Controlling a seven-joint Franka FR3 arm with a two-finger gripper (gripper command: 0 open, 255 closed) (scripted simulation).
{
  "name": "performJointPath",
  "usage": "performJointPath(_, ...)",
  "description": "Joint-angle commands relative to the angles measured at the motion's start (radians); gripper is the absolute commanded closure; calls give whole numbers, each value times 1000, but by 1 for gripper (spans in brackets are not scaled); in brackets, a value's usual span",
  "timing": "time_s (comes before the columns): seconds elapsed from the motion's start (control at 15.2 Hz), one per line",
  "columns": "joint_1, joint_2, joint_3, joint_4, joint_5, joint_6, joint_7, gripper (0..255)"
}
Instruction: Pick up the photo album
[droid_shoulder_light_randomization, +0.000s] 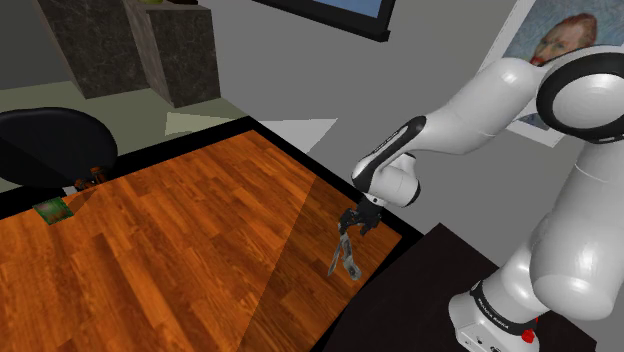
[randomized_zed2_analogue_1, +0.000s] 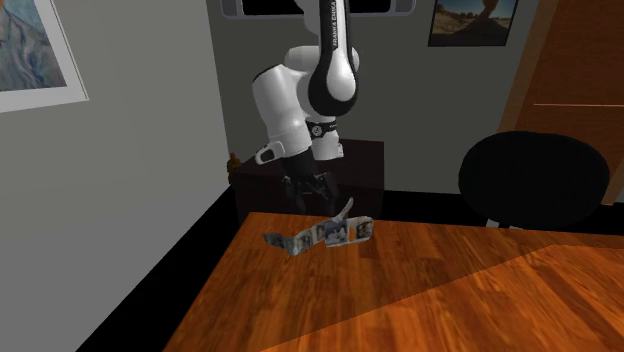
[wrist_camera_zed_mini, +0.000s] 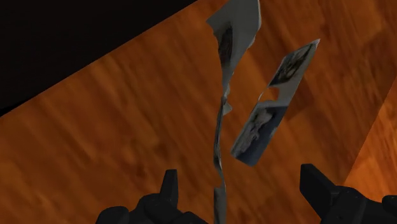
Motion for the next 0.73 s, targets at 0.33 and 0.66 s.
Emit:
performJointPath(0.33,-30,101,41,47,121,38,-122,0)
performJointPath(0.66,-31,104,41,49,122,38,-125,255)
